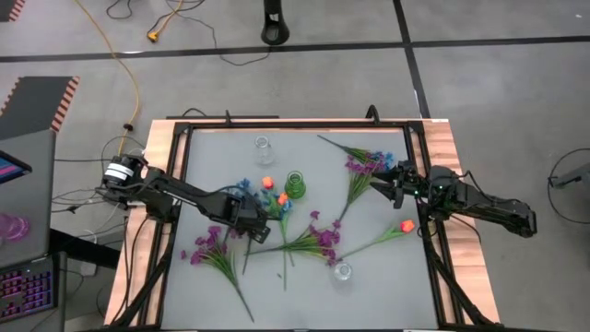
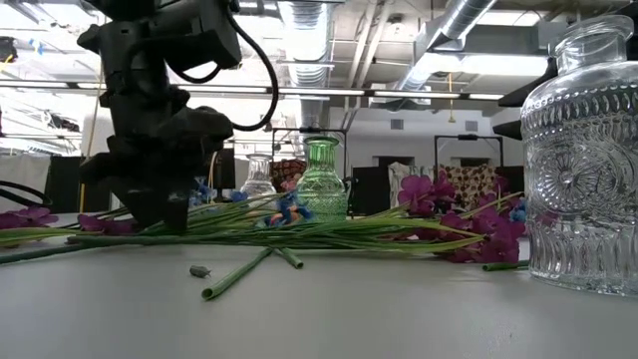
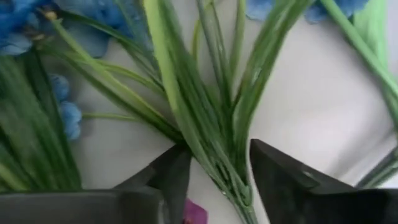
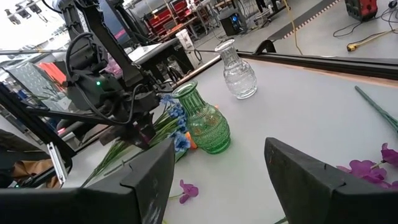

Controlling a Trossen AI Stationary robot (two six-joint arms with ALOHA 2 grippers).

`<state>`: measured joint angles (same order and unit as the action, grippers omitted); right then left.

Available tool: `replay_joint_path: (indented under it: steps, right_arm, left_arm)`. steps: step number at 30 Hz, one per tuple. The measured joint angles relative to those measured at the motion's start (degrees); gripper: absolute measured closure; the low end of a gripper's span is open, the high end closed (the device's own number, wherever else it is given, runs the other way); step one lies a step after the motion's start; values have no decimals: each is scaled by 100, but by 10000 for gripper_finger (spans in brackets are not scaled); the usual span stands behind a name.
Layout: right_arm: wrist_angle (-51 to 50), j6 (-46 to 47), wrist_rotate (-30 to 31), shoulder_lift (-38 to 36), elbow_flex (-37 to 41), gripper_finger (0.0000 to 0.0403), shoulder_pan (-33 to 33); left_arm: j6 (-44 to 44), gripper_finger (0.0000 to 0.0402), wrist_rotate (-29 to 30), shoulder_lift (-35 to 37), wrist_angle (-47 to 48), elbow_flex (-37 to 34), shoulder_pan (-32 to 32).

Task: Sort flowers into vase by color
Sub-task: Put the middle blue flowers into the top transparent vase

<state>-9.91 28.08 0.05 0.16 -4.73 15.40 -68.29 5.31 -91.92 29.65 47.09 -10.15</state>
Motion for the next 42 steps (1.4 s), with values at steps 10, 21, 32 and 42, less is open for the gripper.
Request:
replay_joint_path:
  steps: [10, 21, 32, 42]
  right_arm:
    - [2, 0, 0, 0, 0, 127, 0]
    - [5, 1, 0, -1, 0, 127, 0]
    - [6, 2, 0, -1, 0, 127, 0]
    - [10, 2, 2, 0, 0, 127, 2]
  left_arm:
    - [42, 367, 82, -1, 47, 0, 2]
    - [145, 391, -4, 203, -77, -7, 2]
    - [425, 391, 552, 1444, -147, -5, 0]
    - [971, 391, 1255, 2527, -562, -4, 0]
